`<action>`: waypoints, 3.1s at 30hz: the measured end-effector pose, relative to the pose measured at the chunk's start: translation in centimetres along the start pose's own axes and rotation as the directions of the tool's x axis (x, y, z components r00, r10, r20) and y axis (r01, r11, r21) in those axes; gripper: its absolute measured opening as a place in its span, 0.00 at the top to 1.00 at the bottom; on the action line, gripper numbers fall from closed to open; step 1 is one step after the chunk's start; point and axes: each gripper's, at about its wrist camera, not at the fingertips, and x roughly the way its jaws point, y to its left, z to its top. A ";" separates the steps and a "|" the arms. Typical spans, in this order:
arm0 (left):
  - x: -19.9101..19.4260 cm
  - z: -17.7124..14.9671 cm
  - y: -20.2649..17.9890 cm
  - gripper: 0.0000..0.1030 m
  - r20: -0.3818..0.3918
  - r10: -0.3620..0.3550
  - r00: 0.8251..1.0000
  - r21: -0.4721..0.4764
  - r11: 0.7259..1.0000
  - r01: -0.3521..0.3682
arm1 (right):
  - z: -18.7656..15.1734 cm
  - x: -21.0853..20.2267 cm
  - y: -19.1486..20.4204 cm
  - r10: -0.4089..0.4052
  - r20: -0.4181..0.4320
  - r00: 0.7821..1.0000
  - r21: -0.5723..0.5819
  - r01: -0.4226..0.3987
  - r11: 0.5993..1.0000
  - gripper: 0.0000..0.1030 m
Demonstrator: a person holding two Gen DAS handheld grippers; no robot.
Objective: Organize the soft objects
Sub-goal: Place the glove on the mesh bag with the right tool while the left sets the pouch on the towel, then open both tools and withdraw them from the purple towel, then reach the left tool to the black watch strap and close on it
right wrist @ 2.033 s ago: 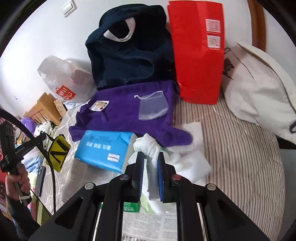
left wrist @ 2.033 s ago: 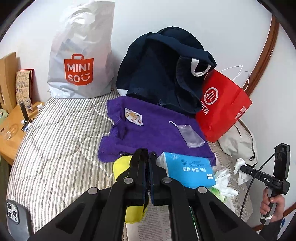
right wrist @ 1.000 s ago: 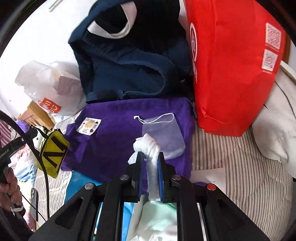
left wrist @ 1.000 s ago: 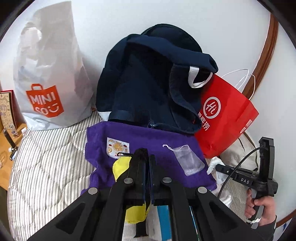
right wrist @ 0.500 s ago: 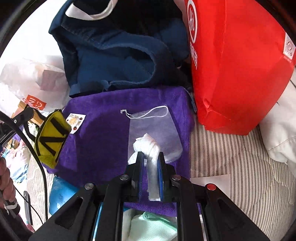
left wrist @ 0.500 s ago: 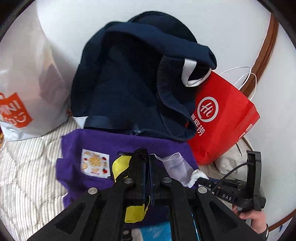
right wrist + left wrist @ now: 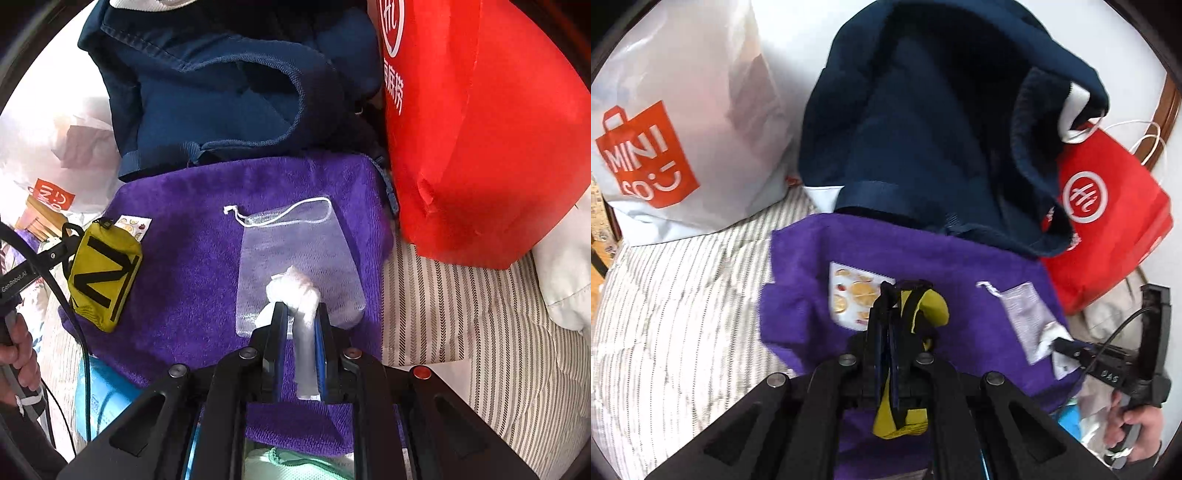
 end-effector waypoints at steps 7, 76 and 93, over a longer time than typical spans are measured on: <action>-0.3 -0.1 -0.2 0.96 -0.022 0.027 0.999 0.026 0.999 -0.027 | -0.1 0.4 0.2 0.002 -0.016 1.000 0.001 -0.002 1.000 0.86; -3.4 -13.6 -2.9 0.58 -0.116 0.079 0.990 0.196 0.979 -0.055 | -14.1 -11.0 -4.5 -0.051 0.018 0.999 0.077 0.049 0.996 0.35; -4.5 -15.3 -2.3 0.54 -0.070 0.184 0.980 0.228 0.960 -0.164 | -14.7 -10.9 -4.0 -0.042 0.006 0.999 0.071 0.041 0.997 0.35</action>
